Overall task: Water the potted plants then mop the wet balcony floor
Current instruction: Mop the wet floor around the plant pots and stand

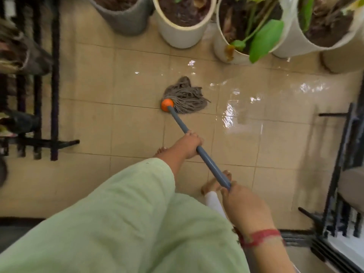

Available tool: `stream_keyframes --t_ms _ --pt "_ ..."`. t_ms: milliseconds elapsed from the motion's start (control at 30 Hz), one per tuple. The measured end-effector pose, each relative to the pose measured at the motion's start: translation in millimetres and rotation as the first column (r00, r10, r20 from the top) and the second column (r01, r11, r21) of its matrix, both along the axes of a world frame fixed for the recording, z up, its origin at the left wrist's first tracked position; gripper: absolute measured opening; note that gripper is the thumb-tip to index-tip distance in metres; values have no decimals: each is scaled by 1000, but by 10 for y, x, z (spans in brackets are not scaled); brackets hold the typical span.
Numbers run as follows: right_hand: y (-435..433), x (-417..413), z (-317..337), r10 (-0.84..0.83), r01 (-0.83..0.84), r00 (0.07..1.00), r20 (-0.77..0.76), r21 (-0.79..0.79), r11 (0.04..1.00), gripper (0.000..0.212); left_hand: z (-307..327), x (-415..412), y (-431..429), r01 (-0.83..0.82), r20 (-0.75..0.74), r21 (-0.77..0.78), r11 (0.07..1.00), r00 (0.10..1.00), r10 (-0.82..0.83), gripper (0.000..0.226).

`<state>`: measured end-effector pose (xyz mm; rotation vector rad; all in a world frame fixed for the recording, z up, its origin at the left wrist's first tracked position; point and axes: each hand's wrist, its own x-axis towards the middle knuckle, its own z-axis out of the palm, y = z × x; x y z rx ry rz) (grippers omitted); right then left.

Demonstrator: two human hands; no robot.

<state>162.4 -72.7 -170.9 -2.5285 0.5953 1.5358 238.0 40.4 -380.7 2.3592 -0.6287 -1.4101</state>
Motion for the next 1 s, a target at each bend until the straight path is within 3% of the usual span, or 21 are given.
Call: stream_keyframes --t_ms 100,267,433,567,700,800,1000 --pt "384 297 -165 150 -155 986 74 64 986 35 2 92 655 -278 54 -11 960 959 279 23" --pt "763 437 -335 360 -383 917 172 127 915 24 -223 -244 1316 -656 177 -54 753 736 654 25" --pt "546 466 -376 286 -325 938 197 210 922 23 -313 -457 1179 -784 151 -34 620 609 779 25" --pt "143 668 -299 328 -364 925 192 201 909 27 -283 -333 714 -821 127 -94 563 551 825 26" --pt "-494 885 -177 285 -311 946 153 184 933 28 -261 -95 72 -763 136 -161 626 611 780 21" --pt "-1039 924 -86 225 -235 971 80 154 960 29 -245 53 -517 -656 115 -191 730 724 680 13" --pt "-2224 696 142 -88 87 996 5 95 992 24 -251 243 -1924 -417 68 -236 878 894 443 17"
